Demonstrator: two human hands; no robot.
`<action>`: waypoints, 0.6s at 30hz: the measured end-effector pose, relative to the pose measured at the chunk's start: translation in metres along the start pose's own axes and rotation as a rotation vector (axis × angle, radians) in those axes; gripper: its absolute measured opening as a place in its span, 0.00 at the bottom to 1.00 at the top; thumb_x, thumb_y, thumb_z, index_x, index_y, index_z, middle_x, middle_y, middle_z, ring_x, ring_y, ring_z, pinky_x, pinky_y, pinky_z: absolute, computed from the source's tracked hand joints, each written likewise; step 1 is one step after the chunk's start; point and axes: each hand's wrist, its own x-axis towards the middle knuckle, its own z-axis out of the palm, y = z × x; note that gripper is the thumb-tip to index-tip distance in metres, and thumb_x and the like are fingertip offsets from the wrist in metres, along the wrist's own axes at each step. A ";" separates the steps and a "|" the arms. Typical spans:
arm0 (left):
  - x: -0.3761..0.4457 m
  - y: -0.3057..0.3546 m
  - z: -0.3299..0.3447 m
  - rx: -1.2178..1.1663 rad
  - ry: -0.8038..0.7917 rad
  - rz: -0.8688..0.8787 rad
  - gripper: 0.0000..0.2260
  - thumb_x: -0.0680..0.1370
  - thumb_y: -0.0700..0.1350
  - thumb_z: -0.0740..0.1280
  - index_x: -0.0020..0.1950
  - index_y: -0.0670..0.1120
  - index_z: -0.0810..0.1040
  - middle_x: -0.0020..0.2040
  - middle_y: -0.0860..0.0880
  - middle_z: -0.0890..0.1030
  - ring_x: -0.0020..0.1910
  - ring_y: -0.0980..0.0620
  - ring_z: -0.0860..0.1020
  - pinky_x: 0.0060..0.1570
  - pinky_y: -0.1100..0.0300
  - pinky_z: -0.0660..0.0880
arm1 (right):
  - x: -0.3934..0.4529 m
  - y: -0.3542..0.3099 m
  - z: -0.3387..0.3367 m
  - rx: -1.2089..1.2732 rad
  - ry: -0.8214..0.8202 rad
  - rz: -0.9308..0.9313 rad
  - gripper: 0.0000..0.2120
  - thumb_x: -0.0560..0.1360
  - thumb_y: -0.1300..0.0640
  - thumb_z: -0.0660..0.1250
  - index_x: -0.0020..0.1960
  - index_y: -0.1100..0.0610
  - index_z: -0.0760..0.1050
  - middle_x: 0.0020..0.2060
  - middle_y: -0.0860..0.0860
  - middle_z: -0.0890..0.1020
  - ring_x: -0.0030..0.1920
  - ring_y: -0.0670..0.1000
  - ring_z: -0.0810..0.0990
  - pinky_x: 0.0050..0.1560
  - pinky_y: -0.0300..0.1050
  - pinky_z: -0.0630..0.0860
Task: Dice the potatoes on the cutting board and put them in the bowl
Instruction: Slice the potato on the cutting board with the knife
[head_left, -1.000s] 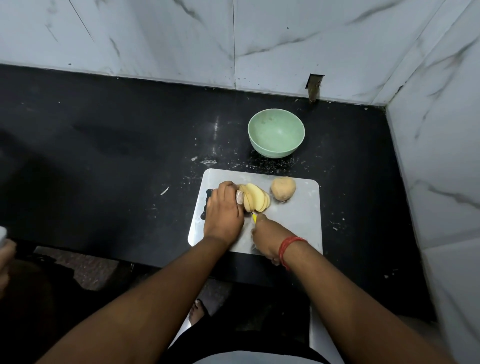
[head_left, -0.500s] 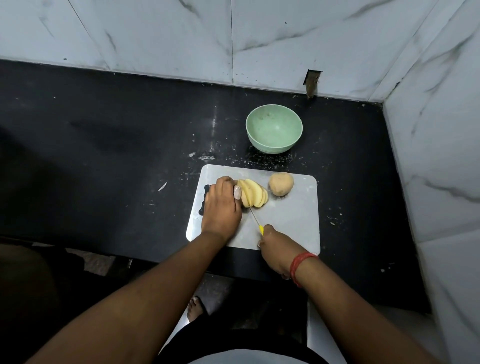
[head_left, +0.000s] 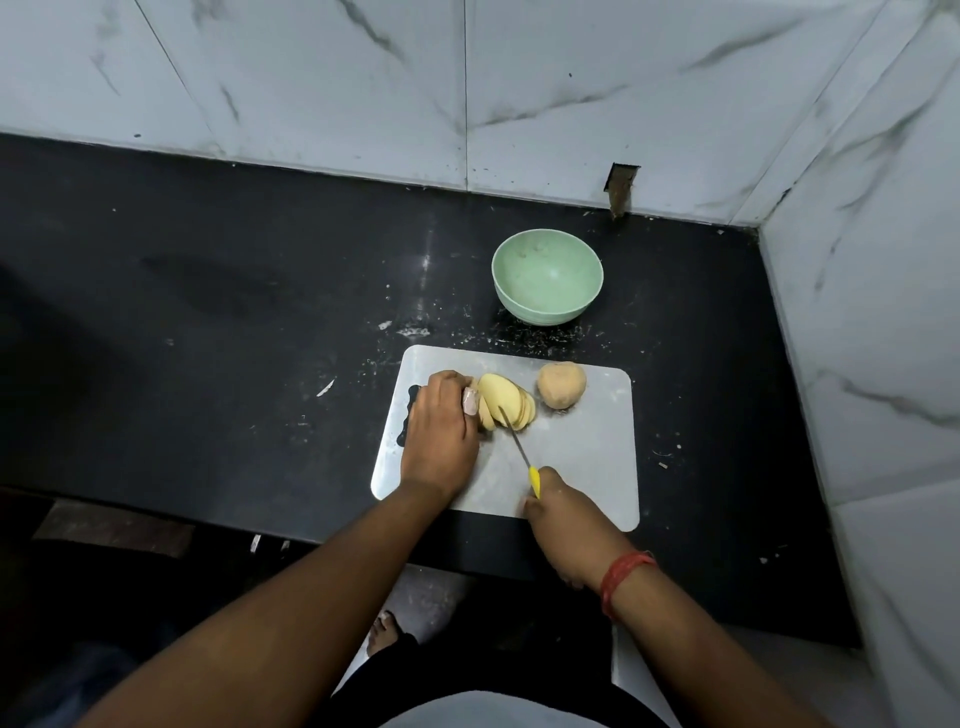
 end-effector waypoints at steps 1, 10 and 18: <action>0.000 0.000 0.000 -0.010 0.004 0.002 0.12 0.86 0.47 0.56 0.62 0.43 0.76 0.61 0.47 0.75 0.56 0.49 0.71 0.59 0.49 0.72 | 0.002 -0.002 -0.001 0.021 0.020 -0.008 0.07 0.83 0.54 0.54 0.55 0.57 0.63 0.36 0.51 0.72 0.32 0.48 0.71 0.33 0.43 0.65; -0.002 -0.002 -0.002 -0.055 0.018 0.013 0.14 0.85 0.49 0.56 0.60 0.42 0.76 0.57 0.47 0.75 0.55 0.49 0.72 0.57 0.53 0.72 | 0.037 -0.021 -0.011 -0.067 -0.024 0.005 0.13 0.83 0.53 0.53 0.65 0.57 0.63 0.40 0.54 0.74 0.29 0.48 0.70 0.26 0.42 0.63; -0.002 -0.002 -0.003 -0.053 0.028 0.006 0.16 0.85 0.51 0.54 0.59 0.42 0.76 0.57 0.47 0.75 0.55 0.50 0.72 0.58 0.54 0.71 | 0.049 -0.023 -0.011 -0.123 -0.018 0.058 0.16 0.82 0.58 0.54 0.69 0.61 0.62 0.47 0.58 0.77 0.41 0.55 0.77 0.32 0.44 0.68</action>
